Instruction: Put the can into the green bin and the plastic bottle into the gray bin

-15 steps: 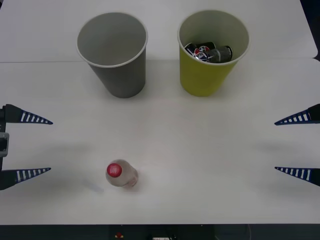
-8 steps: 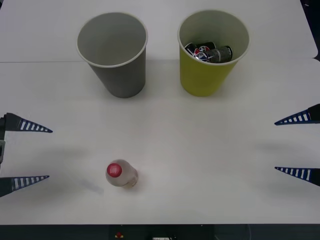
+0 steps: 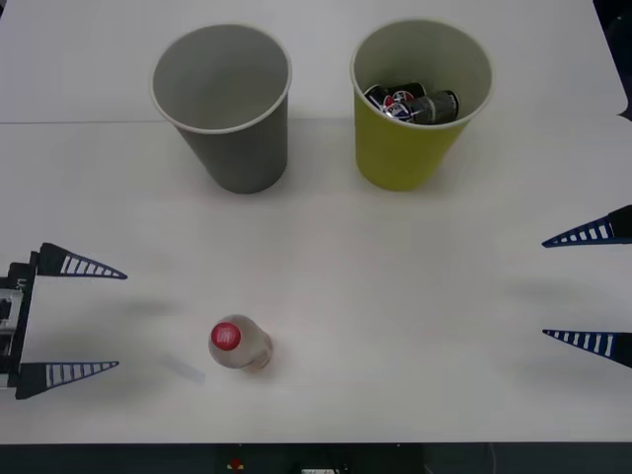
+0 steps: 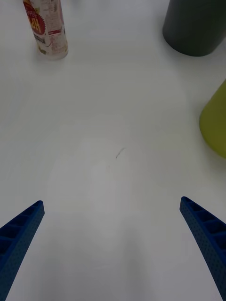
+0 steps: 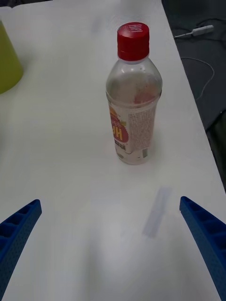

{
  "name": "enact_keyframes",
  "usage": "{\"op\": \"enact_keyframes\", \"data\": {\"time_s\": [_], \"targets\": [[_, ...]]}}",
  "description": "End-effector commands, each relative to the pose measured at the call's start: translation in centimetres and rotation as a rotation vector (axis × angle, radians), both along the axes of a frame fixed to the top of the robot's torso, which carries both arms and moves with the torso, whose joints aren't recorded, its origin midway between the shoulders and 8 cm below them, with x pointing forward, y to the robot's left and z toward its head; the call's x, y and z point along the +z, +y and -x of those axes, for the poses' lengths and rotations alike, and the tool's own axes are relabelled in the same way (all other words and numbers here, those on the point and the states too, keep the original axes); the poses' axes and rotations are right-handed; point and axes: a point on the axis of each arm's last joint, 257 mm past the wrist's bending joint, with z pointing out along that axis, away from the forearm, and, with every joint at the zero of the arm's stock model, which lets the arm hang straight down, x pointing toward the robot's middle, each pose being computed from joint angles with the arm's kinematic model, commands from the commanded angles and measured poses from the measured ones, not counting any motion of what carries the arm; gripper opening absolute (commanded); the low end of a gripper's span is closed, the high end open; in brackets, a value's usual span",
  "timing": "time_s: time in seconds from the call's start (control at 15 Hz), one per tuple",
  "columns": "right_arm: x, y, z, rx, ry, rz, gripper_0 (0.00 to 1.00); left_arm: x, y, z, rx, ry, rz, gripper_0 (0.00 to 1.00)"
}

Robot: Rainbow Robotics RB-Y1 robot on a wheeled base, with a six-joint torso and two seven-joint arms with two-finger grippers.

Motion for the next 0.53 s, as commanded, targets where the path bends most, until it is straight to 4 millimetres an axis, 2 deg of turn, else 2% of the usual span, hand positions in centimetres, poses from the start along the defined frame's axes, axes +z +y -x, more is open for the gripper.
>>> {"op": "enact_keyframes", "data": {"time_s": [0.07, 0.33, 0.53], "targets": [[0.0, 0.0, 0.0, 0.000, 0.000, 0.000, 1.00, -0.9, -0.3, -0.4, -0.021, 0.001, 0.046, 1.00], [0.0, 0.0, 0.0, 0.000, 0.000, 0.000, 1.00, -2.0, -0.8, -0.9, -0.030, 0.022, 0.122, 1.00], [0.0, 0.0, 0.0, 0.000, 0.000, 0.000, 1.00, -2.9, -2.0, -1.0, -0.057, 0.085, 0.195, 1.00]]}}
